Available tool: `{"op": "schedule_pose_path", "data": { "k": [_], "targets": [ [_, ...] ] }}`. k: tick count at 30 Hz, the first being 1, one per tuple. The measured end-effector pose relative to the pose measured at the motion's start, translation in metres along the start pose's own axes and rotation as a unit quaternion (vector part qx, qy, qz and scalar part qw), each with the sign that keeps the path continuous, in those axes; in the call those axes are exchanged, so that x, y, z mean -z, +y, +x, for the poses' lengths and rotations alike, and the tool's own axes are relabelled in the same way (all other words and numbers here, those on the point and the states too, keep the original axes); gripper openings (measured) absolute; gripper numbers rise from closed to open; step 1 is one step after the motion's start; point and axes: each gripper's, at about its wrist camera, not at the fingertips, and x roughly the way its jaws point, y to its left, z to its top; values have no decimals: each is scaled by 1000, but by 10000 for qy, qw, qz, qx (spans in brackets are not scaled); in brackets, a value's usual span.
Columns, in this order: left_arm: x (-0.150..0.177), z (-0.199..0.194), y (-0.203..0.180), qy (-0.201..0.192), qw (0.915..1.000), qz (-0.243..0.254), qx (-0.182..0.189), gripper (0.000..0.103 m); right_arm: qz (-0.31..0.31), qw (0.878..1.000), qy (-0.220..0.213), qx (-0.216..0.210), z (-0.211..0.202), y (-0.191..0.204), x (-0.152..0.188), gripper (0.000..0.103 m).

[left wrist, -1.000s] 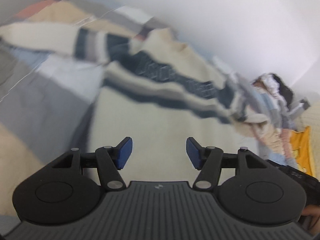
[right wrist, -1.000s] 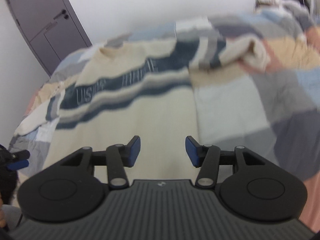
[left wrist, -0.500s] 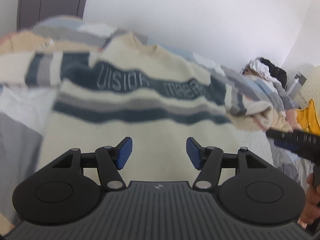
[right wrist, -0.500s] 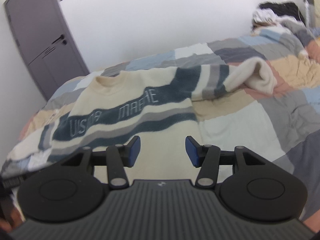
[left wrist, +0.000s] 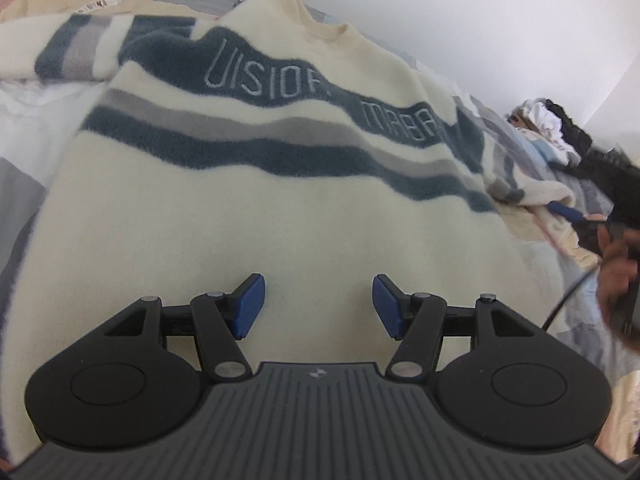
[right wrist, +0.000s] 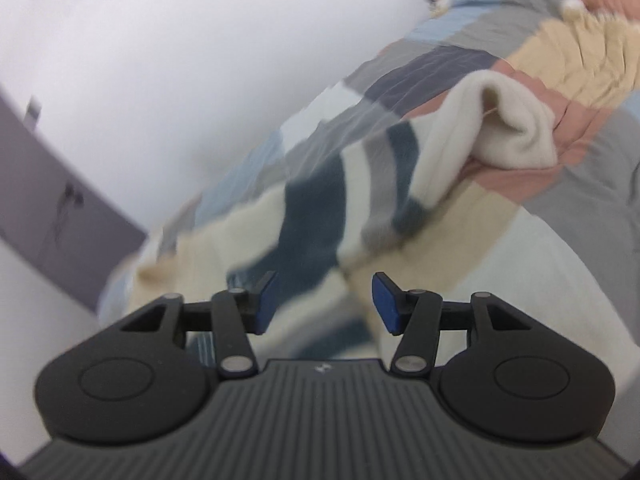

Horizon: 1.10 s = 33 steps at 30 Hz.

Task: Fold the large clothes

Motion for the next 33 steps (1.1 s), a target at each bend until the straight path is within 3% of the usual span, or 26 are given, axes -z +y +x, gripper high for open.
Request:
{"op": "schedule_pose_path", "data": {
  "k": [2, 9, 13, 15, 20, 23, 28, 33],
  "targets": [
    [-1, 4, 0, -156, 9998, -63, -137, 65, 452, 9987, -221, 17, 12, -16, -13, 86],
    [-10, 13, 1, -578, 9980, -188, -168, 65, 1453, 9869, -610, 357, 60, -75, -41, 87],
    [-11, 20, 5, -731, 9968, -311, -80, 65, 1932, 9784, -711, 202, 85, -89, -67, 87],
    [-11, 22, 4, -763, 9963, -392, -79, 65, 1881, 9779, -896, 157, 93, -90, -85, 87],
    [-10, 29, -2, -871, 9957, -260, -179, 65, 1806, 9712, -1291, 860, 104, -118, -119, 84],
    [-11, 32, -4, -909, 9953, -270, -218, 65, 1813, 9662, -1577, 933, 92, -140, -138, 84],
    [-12, 34, -4, -916, 9952, -249, -219, 65, 1974, 9588, -2010, 371, 63, -147, -164, 84],
    [-13, 30, 1, -903, 9951, -388, -140, 65, 794, 9641, -2523, -234, 24, -105, -191, 84]
  ]
}}
